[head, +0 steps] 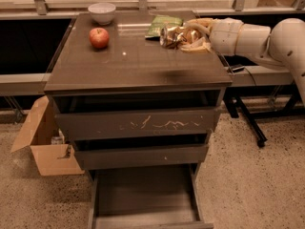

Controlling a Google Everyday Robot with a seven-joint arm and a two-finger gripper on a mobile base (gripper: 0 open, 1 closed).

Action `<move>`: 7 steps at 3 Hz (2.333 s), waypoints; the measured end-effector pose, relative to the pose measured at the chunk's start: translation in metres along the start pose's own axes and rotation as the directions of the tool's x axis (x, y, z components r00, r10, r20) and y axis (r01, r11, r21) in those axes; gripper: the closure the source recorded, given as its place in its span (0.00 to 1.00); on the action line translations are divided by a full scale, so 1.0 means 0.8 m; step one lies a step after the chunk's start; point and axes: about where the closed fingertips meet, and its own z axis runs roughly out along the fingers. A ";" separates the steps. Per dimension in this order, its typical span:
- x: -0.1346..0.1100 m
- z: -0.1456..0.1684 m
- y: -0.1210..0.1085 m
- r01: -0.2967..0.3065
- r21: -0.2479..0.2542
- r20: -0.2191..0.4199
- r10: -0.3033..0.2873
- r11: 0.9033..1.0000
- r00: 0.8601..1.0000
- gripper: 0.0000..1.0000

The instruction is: Pick orange can from bottom drawer and place on counter

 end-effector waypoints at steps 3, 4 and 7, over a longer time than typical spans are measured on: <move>0.066 0.057 -0.026 -0.218 -0.047 -0.127 0.211 0.975 0.969 0.58; 0.086 0.062 -0.024 -0.265 -0.040 -0.150 0.257 0.963 0.955 0.34; 0.106 0.067 -0.025 -0.302 -0.025 -0.160 0.295 0.953 0.942 0.00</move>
Offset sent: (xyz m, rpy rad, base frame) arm 0.0809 0.0002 -0.0154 0.0059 0.2765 -0.0867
